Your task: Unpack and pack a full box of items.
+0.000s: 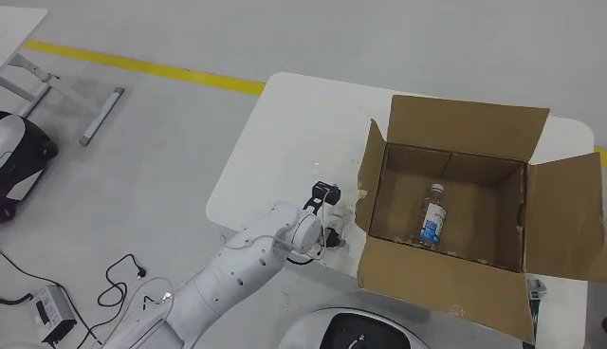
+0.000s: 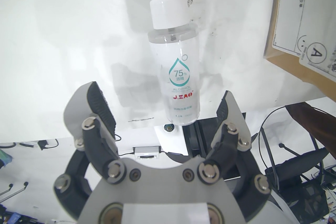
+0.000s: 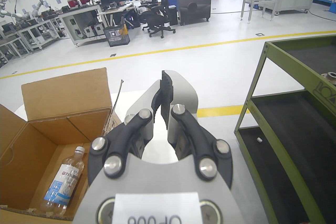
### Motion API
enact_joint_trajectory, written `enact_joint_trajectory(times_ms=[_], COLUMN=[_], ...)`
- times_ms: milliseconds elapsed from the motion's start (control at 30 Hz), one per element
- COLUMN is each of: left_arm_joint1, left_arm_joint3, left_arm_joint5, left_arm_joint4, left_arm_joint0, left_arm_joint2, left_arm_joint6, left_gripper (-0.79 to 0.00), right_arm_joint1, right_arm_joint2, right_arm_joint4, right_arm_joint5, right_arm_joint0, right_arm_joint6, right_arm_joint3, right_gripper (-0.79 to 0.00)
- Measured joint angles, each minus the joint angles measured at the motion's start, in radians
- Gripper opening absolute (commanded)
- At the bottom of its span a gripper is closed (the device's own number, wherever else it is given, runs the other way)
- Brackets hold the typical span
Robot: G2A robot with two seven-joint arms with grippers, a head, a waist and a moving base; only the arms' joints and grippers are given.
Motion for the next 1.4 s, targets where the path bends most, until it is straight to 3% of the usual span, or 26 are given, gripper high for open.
enact_joint_trajectory(times_ms=[200,267,300,500,600,633,833,1000,1400], left_arm_joint1=[-0.012,-0.016,-0.017,-0.026,-0.03,-0.031,-0.035,-0.021,0.011], left_arm_joint3=[0.024,0.026,0.028,0.047,0.058,0.06,0.041,-0.061,-0.576], left_arm_joint5=[0.016,0.023,0.026,0.045,0.05,0.052,0.059,0.086,0.149], left_arm_joint4=[0.013,0.014,0.015,0.03,0.037,0.039,0.045,0.079,0.041], left_arm_joint0=[-0.018,-0.021,-0.023,-0.029,-0.034,-0.035,-0.035,-0.015,0.078], left_arm_joint2=[0.025,0.03,0.032,0.04,0.044,0.045,0.033,-0.035,-0.305], left_arm_joint6=[0.006,0.006,0.007,0.015,0.019,0.02,0.02,-0.021,-0.106], left_gripper=[-0.209,-0.366,-0.394,-0.471,-0.656,-0.785,-0.785,-0.785,-0.785], right_arm_joint1=[0.0,0.0,0.0,0.0,0.0,0.0,0.0,0.0,0.0], right_arm_joint2=[0.0,0.0,0.0,0.0,0.0,0.0,0.0,0.0,0.0], right_arm_joint4=[0.0,0.0,0.0,0.0,0.0,0.0,0.0,0.0,0.0], right_arm_joint5=[0.0,0.0,0.0,0.0,0.0,0.0,0.0,0.0,0.0], right_arm_joint0=[0.0,0.0,0.0,0.0,0.0,0.0,0.0,0.0,0.0], right_arm_joint6=[0.0,0.0,0.0,0.0,0.0,0.0,0.0,0.0,0.0], right_arm_joint3=[0.0,0.0,0.0,0.0,0.0,0.0,0.0,0.0,0.0], right_gripper=[-0.785,-0.785,-0.785,-0.785,-0.785,-0.785,-0.785,-0.785,-0.785])
